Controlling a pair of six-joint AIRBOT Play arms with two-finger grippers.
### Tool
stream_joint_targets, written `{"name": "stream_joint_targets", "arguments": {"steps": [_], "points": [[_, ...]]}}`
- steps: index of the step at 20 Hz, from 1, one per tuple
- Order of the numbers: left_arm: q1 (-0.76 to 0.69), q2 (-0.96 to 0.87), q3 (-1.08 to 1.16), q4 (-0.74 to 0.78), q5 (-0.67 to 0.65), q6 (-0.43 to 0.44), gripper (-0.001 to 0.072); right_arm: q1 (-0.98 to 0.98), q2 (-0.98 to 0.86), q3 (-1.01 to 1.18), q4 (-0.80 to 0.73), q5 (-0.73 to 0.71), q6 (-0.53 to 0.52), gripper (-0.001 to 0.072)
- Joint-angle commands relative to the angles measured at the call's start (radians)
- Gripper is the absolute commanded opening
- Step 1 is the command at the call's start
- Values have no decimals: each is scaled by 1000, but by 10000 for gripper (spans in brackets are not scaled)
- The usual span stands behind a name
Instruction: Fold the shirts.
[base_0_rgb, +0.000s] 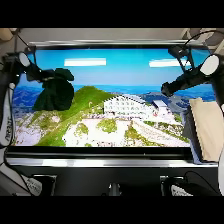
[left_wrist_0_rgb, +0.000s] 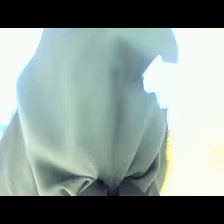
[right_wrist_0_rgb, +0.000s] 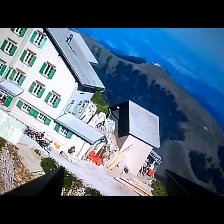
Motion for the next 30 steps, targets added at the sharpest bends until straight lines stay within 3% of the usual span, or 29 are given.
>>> {"name": "stream_joint_targets", "arguments": {"steps": [1,5,8,12,16,19,21,23,27,30], "points": [[-86,269,58,-6,85,48,30,0,158,2,-41,-106,-14,687],[-305,587,26,-13,206,2,30,1,371,45,-84,-110,-5,680],[-481,710,-13,-13,322,-67,30,1,498,90,-93,-92,7,681],[-652,710,-21,61,392,-73,30,1,591,94,-126,-37,56,680],[-674,643,-163,114,258,-140,29,1,542,93,-135,210,55,681],[-686,580,-410,117,256,-167,30,1,437,59,-127,367,35,681],[-684,525,-568,119,275,-190,30,1,372,-44,-53,359,32,680],[-679,472,-664,117,272,-190,31,2,322,-221,129,291,18,681],[-665,438,-698,119,223,-184,31,4,233,-610,509,75,-35,682],[-637,441,-698,120,202,-177,31,15,157,-768,633,-63,-58,681]]}}
